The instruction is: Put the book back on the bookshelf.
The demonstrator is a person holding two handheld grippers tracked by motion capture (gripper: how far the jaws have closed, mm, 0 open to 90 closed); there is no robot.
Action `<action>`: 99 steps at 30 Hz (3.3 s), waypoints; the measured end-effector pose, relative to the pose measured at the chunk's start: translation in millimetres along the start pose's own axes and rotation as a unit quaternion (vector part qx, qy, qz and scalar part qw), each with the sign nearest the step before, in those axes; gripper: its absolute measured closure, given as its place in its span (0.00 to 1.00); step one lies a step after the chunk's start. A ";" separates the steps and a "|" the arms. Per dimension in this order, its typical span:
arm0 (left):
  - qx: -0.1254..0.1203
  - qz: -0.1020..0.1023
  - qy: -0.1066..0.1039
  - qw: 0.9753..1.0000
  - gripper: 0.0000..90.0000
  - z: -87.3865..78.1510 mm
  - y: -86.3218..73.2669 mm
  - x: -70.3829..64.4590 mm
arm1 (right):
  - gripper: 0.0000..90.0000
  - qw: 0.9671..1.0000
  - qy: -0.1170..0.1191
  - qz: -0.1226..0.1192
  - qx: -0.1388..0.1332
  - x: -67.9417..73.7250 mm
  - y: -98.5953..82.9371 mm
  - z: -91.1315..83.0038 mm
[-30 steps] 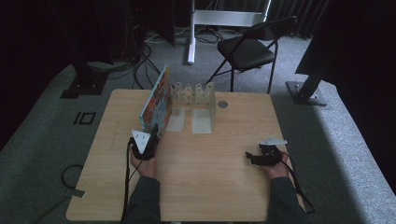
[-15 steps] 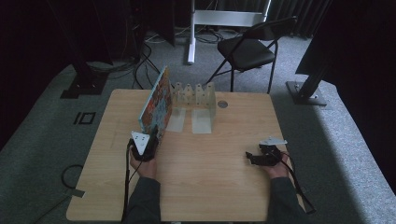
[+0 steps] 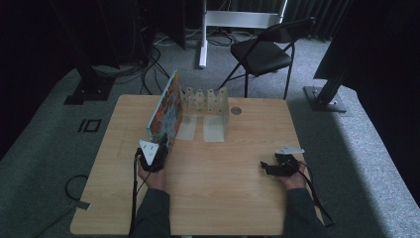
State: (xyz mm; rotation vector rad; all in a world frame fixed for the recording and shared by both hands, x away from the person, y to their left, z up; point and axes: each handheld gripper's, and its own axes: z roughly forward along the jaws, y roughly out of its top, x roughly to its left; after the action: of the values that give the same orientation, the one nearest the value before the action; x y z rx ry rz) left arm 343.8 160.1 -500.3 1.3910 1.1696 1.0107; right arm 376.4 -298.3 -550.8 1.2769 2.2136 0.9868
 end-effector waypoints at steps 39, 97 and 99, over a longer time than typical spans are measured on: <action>0.001 -0.005 0.006 1.000 0.87 3.2 -0.4 7.6 | 0.25 1.000 0.000 0.000 0.000 0.0 0.0 0.0; 0.072 -0.016 -0.106 0.992 0.64 -35.8 3.3 34.6 | 0.25 1.000 0.000 0.000 0.000 0.1 0.0 0.0; 0.075 -0.013 -0.108 0.991 0.64 -36.9 2.9 34.4 | 0.25 1.000 0.000 0.000 0.000 0.1 0.0 0.0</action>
State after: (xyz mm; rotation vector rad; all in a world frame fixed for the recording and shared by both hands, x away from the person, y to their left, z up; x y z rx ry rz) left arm 314.4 200.5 -492.8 1.5582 1.1164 0.7452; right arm 376.4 -298.3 -550.8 1.2763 2.2138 0.9862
